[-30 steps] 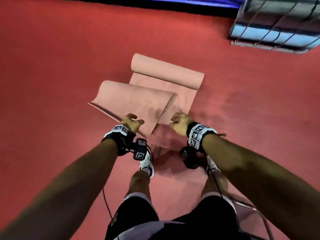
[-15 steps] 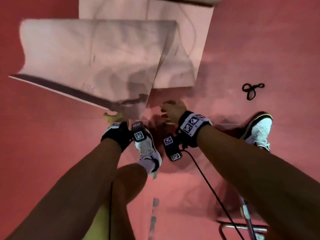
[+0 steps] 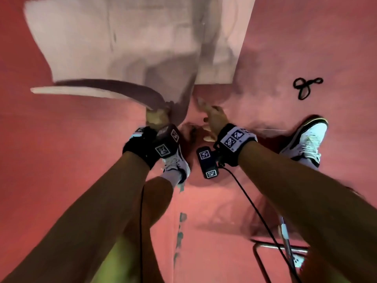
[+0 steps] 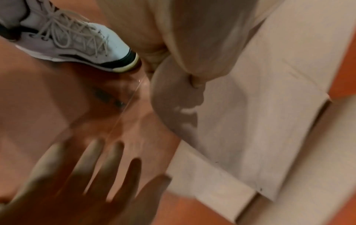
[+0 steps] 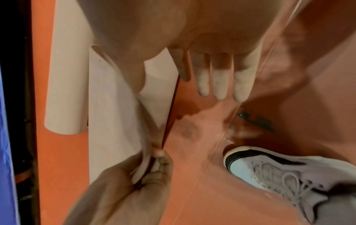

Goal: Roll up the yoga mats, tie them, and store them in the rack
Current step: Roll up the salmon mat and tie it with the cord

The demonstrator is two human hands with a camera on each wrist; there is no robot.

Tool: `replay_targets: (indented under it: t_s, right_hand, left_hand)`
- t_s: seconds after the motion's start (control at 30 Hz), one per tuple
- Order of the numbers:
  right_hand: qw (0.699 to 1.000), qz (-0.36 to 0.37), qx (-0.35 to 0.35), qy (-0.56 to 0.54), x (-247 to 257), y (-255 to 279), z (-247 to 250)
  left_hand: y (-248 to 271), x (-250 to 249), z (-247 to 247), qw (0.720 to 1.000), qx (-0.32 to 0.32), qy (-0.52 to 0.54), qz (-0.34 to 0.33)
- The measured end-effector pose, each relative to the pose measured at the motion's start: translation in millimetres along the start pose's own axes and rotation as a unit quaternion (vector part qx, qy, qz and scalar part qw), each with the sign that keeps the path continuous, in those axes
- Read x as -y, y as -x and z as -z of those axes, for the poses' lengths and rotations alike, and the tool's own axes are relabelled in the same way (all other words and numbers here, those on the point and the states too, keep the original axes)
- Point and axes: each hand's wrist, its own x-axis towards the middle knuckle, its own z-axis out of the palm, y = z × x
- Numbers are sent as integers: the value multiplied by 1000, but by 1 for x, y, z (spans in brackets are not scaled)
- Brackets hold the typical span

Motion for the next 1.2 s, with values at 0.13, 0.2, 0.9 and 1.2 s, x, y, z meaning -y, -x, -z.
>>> replay_targets:
  t_s: [0.13, 0.2, 0.9, 1.2]
  right_hand:
    - [989, 28, 17, -145, 38, 66, 35]
    - [985, 74, 12, -158, 61, 90, 61]
    - [771, 539, -171, 293, 230, 522, 444]
    - [716, 561, -369, 192, 232, 639, 580]
  left_hand:
    - [68, -4, -13, 995, 71, -51, -46]
    - [114, -7, -22, 994, 77, -42, -65]
    - [512, -205, -165, 951, 177, 243, -73]
    - [639, -292, -254, 942, 162, 126, -266]
